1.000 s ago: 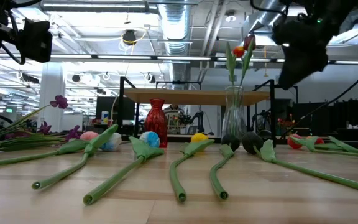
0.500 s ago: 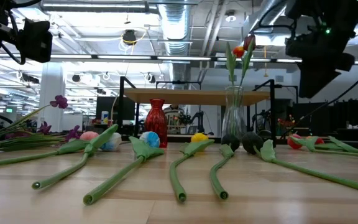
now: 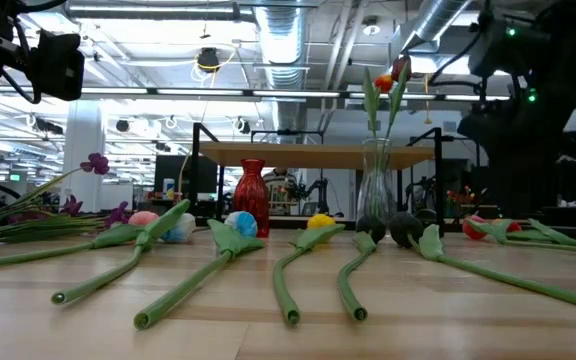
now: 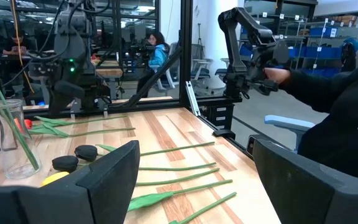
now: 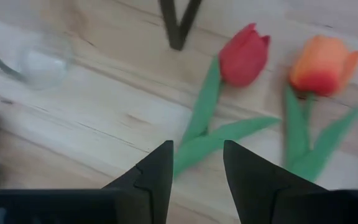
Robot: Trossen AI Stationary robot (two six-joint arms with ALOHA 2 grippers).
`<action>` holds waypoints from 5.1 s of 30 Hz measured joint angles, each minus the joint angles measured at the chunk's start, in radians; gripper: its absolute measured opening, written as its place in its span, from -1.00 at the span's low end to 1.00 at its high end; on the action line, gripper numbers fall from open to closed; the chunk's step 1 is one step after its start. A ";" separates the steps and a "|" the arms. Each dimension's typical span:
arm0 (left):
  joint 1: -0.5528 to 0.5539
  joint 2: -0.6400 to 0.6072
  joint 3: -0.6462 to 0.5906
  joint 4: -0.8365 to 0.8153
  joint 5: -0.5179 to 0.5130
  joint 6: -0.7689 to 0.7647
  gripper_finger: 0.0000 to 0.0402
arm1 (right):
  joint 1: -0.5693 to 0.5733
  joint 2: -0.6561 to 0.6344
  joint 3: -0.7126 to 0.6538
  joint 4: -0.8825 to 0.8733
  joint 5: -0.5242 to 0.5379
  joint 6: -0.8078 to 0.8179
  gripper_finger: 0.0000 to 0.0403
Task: Pick and place flowers into a vace then onto a shelf
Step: Put the red flower into the transparent vase
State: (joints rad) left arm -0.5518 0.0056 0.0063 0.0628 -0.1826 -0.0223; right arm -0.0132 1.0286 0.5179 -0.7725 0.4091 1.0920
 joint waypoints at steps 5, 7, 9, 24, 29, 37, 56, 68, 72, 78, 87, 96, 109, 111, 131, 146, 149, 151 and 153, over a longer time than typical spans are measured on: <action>0.000 0.000 0.000 0.000 0.000 0.000 0.51 | 0.000 0.000 -0.020 0.073 0.001 0.001 -0.34; 0.000 0.000 0.000 0.000 0.000 0.000 0.51 | 0.000 0.000 -0.020 0.075 0.005 0.001 -0.34; 0.000 0.000 0.000 0.000 0.000 0.000 0.51 | 0.000 0.000 -0.020 0.075 0.013 0.011 -0.34; 0.000 0.000 0.000 0.000 0.000 0.000 0.51 | -0.048 0.146 -0.020 0.100 0.042 0.041 -0.34; 0.000 0.000 0.000 0.000 0.000 0.000 0.51 | -0.057 0.250 -0.020 0.142 0.040 0.028 -0.35; 0.000 0.000 0.000 0.000 0.000 0.000 0.51 | -0.060 0.383 -0.014 0.179 0.049 0.026 -0.37; 0.000 0.000 0.000 0.000 0.000 0.000 0.51 | -0.059 0.396 -0.016 0.197 0.045 0.015 -0.39; 0.000 0.000 0.000 0.000 0.000 0.000 0.51 | -0.059 0.397 -0.017 0.209 0.034 0.006 -0.70; 0.000 0.000 0.000 0.000 0.000 0.000 0.51 | -0.059 0.397 -0.017 0.210 0.032 0.006 -0.76; 0.000 0.000 0.000 0.000 0.000 0.000 0.51 | -0.059 0.397 -0.017 0.210 0.030 0.006 -0.85; 0.000 0.000 0.000 0.000 0.000 0.000 0.51 | -0.037 0.397 -0.018 0.222 0.021 0.015 -0.94; 0.000 0.000 0.000 0.000 0.000 0.000 0.51 | 0.031 0.397 -0.019 0.225 0.032 0.082 -0.93; 0.000 0.000 0.000 0.000 0.000 0.000 0.51 | 0.097 0.397 -0.019 0.229 0.026 0.165 -0.93; 0.000 0.000 0.000 0.000 0.000 0.000 0.51 | 0.108 0.397 -0.019 0.232 0.026 0.168 -0.94; 0.000 0.000 0.000 0.000 0.000 0.000 0.51 | 0.234 0.400 0.059 0.245 -0.090 0.220 -0.94; 0.000 0.000 0.000 0.000 0.000 0.000 0.51 | 0.296 0.399 0.118 0.226 -0.097 0.209 -0.95; 0.000 0.000 0.000 0.000 0.000 0.000 0.51 | 0.303 0.398 0.144 0.189 -0.096 0.209 -0.96; 0.000 0.000 0.000 0.000 0.000 0.000 0.51 | 0.303 0.398 0.161 0.161 -0.095 0.209 -0.96; 0.000 0.000 0.000 0.000 0.000 0.000 0.51 | 0.303 0.398 0.180 0.126 -0.093 0.209 -0.95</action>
State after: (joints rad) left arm -0.5519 0.0056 0.0066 0.0628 -0.1828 -0.0223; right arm 0.2898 1.4265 0.6977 -0.6462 0.3161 1.3014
